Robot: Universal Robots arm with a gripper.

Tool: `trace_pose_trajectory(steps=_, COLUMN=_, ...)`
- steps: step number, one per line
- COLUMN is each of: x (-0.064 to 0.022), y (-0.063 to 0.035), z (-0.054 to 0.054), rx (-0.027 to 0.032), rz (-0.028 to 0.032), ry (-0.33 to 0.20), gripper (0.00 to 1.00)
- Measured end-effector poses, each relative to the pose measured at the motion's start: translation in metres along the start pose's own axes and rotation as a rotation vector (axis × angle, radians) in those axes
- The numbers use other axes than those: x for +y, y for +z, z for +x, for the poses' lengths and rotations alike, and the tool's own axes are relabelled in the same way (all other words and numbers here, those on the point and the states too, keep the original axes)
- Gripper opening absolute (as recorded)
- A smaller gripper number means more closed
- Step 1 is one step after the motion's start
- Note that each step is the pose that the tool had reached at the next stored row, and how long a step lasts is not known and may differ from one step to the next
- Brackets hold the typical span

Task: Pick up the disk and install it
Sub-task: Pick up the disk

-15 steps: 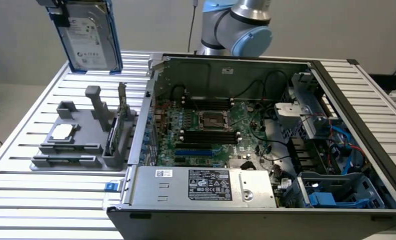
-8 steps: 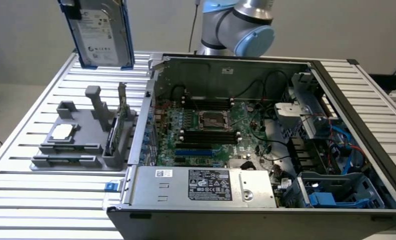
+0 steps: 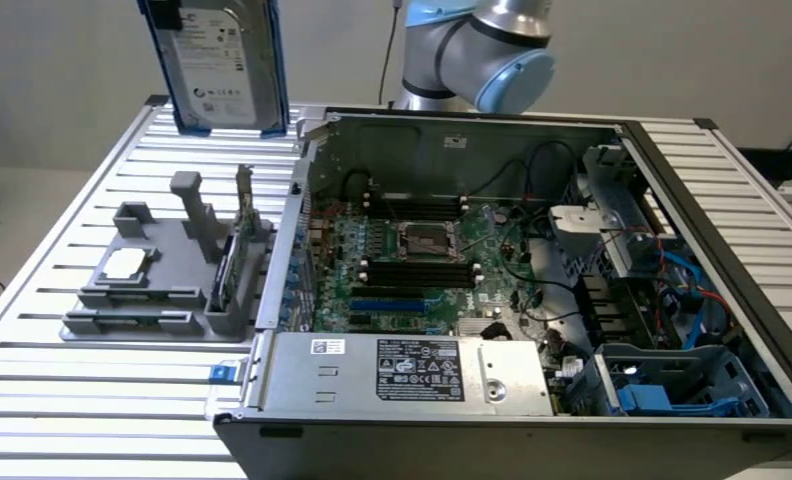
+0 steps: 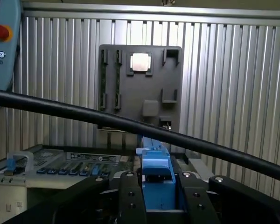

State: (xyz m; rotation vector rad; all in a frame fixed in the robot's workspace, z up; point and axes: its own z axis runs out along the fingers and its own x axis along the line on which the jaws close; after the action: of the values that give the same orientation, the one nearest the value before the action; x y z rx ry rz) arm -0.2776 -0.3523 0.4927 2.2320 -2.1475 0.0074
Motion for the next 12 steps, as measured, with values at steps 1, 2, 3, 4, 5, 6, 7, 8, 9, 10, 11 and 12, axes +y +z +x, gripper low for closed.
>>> trace_pose_trajectory(steps=1, x=-0.0024, y=-0.0013, z=0.003, rx=0.0, rz=-0.0003, ry=0.0, gripper=0.33)
trace_pose_trajectory(steps=2, x=-0.0048, y=-0.0026, z=0.005, rx=0.0001, rz=-0.0007, ry=0.0, gripper=0.33)
trace_pose_trajectory(steps=3, x=-0.0071, y=-0.0037, z=0.008, rx=0.0, rz=-0.0009, ry=0.0, gripper=0.33)
trace_pose_trajectory(steps=4, x=-0.0094, y=-0.0048, z=0.011, rx=-0.0001, rz=-0.0012, ry=0.0, gripper=0.33)
trace_pose_trajectory(steps=5, x=-0.0119, y=-0.0061, z=0.013, rx=-0.0001, rz=-0.0014, ry=0.0, gripper=0.33)
trace_pose_trajectory(steps=6, x=-0.0143, y=-0.0072, z=0.016, rx=0.0, rz=-0.0017, ry=0.0, gripper=0.33)
trace_pose_trajectory(steps=7, x=-0.0171, y=-0.0083, z=0.019, rx=-0.0001, rz=-0.0019, ry=0.0, gripper=0.33)
trace_pose_trajectory(steps=8, x=-0.0201, y=-0.0093, z=0.021, rx=0.0, rz=-0.0024, ry=0.0, gripper=0.33)
trace_pose_trajectory(steps=9, x=-0.0235, y=-0.0103, z=0.023, rx=0.0, rz=-0.0029, ry=0.0, gripper=0.33)
trace_pose_trajectory(steps=10, x=-0.027, y=-0.0112, z=0.026, rx=-0.0001, rz=-0.0034, ry=0.0, gripper=0.33)
trace_pose_trajectory(steps=11, x=-0.0306, y=-0.012, z=0.028, rx=-0.0002, rz=-0.0038, ry=0.0, gripper=0.33)
trace_pose_trajectory(steps=12, x=-0.0342, y=-0.0129, z=0.03, rx=-0.0002, rz=-0.0044, ry=0.0, gripper=0.33)
